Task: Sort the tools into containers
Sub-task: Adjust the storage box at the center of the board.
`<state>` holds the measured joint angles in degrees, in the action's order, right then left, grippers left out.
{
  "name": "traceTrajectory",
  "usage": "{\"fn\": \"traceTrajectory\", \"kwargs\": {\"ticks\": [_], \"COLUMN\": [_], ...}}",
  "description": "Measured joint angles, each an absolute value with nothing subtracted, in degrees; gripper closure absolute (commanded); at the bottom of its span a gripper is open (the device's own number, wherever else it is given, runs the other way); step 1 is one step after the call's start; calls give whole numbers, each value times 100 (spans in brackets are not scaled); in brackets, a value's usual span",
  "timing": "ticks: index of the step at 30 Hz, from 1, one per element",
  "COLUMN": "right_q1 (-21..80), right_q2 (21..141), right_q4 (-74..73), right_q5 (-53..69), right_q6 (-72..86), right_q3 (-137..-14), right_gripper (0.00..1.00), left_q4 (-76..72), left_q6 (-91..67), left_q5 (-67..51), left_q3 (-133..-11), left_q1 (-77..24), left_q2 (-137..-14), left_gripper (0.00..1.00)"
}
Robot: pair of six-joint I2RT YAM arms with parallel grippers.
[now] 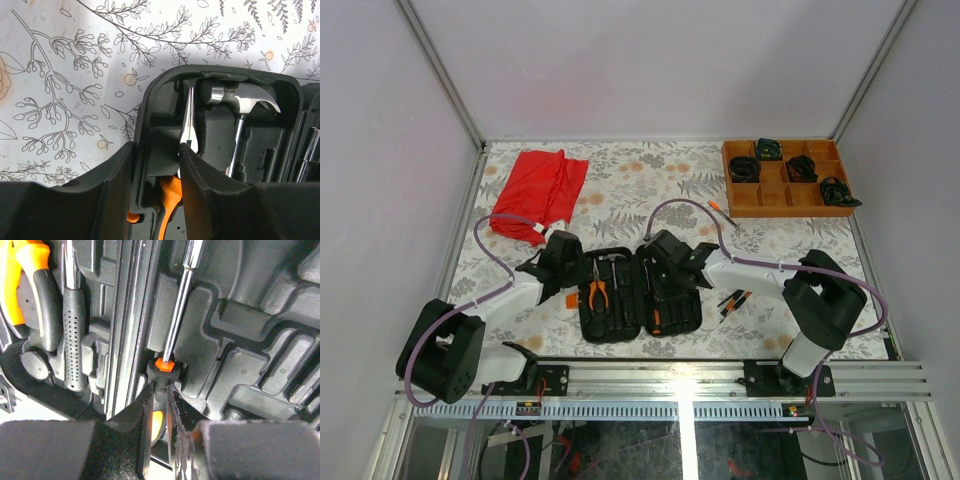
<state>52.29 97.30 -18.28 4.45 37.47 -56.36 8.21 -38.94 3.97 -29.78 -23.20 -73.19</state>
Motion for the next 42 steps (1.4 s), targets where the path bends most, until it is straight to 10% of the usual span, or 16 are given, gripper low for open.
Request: {"fn": "traceTrajectory", "kwargs": {"ticks": [9,42], "right_q1": [5048,5100], "right_q2": [9682,10320], "right_q4": [-2097,-3170], "right_q5": [550,462], "right_q6": [3465,3044], "right_q3": [-5653,-6416], "right_gripper": [100,100], "left_q4": [429,784], "left_q6": [-4359,-4921], "left_q5": [1057,1511], "left_q3": [-2571,-2211], "left_q1": [-2974,-3741], "left_q2": [-6984,-6353], "left_gripper": [100,100]}}
